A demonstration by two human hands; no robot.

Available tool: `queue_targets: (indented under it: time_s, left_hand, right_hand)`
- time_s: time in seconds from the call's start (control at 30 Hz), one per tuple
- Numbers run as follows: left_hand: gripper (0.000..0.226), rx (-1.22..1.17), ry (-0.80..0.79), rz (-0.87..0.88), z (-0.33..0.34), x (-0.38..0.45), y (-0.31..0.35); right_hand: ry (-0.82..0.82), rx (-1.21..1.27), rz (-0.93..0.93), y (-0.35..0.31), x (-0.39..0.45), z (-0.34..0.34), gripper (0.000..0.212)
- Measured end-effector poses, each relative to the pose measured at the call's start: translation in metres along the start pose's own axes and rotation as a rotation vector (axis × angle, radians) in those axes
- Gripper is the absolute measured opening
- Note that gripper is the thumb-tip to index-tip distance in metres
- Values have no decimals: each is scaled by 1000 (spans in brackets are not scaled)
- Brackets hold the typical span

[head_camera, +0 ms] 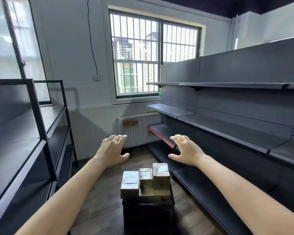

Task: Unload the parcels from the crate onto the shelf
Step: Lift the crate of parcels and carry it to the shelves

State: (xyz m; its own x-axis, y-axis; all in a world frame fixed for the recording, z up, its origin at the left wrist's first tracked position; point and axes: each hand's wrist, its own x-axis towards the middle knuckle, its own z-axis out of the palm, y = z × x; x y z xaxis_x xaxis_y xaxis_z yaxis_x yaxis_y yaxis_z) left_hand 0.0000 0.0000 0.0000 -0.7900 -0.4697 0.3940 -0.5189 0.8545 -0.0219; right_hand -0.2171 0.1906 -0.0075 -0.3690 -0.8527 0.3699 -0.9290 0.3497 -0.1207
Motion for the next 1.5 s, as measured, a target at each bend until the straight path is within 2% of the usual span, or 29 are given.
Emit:
queue_targets:
  time_s: [0.2,0.47,0.67,0.9,1.27,1.5]
  left_hand:
    - [72,-49,2,-31,32,47,-13]
    - [70,-43,-10,-3,77,139,-16]
    - [70,-59,-47,-50,117,195,-26]
    - [72,-53,-117,-71,172,248,-52]
    - [73,-71,-242,35,288,375,-112]
    - [73,-113,-345,32,368,427,-154]
  right_hand:
    - [6,36,-9,26,45,30,72]
    - [22,50,-197,75,127,66,71]
    - [-1,82,-233,114,190,100,71]
    - [-69,171,-136,149,252,156,72]
    - [-153,159,43,206,359,253,71]
    - [-275,125,124,232,408,319,72]
